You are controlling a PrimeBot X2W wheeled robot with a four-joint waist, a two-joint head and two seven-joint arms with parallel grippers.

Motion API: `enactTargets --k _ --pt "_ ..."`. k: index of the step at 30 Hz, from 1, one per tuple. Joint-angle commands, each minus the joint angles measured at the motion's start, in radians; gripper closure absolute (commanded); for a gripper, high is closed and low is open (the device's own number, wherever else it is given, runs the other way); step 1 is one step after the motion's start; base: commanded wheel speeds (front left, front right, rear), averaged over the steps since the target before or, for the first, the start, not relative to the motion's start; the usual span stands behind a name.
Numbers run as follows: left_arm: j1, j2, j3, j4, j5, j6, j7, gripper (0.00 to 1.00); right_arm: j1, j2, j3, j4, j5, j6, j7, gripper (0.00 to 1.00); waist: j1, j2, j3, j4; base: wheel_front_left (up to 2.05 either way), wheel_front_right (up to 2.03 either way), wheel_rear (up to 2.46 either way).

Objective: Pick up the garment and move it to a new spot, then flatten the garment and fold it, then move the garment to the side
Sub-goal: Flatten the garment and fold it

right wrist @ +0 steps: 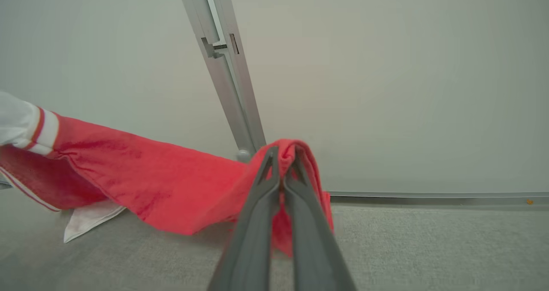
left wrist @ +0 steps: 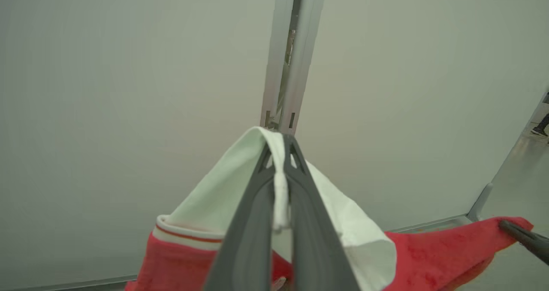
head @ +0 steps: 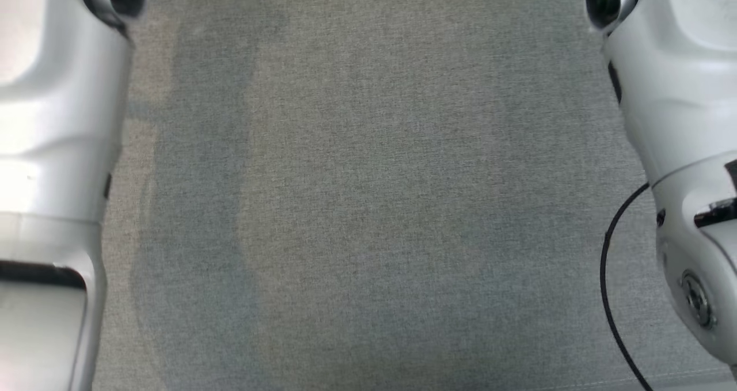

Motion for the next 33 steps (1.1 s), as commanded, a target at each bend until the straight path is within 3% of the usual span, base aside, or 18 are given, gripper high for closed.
enactTargets --k 1,10,17,24,33 --pt "0.049 0.011 -0.007 -0.033 -0.035 -0.004 -0.008 1.0 0.033 -0.004 0.015 -0.001 0.022 0.0 -0.012 1.0 -0.0002 0.0 0.005 0.007 0.0 0.0 0.0" --pt "0.408 0.105 0.021 -0.284 -0.177 -0.005 -0.015 1.0 0.239 -0.004 0.041 -0.123 0.122 0.0 -0.029 1.0 -0.0002 0.0 -0.069 -0.014 0.0 0.0 0.0" --pt "0.694 0.123 0.088 -0.479 -0.194 0.004 -0.015 1.0 0.469 -0.024 0.043 -0.297 0.193 0.0 -0.03 1.0 -0.0002 0.0 -0.179 -0.021 0.0 0.0 0.0" --pt "0.996 0.143 0.083 -0.674 -0.188 0.062 -0.008 1.0 0.769 -0.048 0.031 -0.512 0.252 0.0 -0.013 1.0 -0.0002 0.0 -0.33 -0.026 0.0 0.0 0.0" --pt "1.332 0.186 0.069 -0.927 -0.196 0.178 0.034 1.0 1.18 -0.022 -0.087 -0.861 0.236 0.0 0.122 1.0 -0.0002 0.0 -0.47 -0.011 0.0 0.0 0.0"
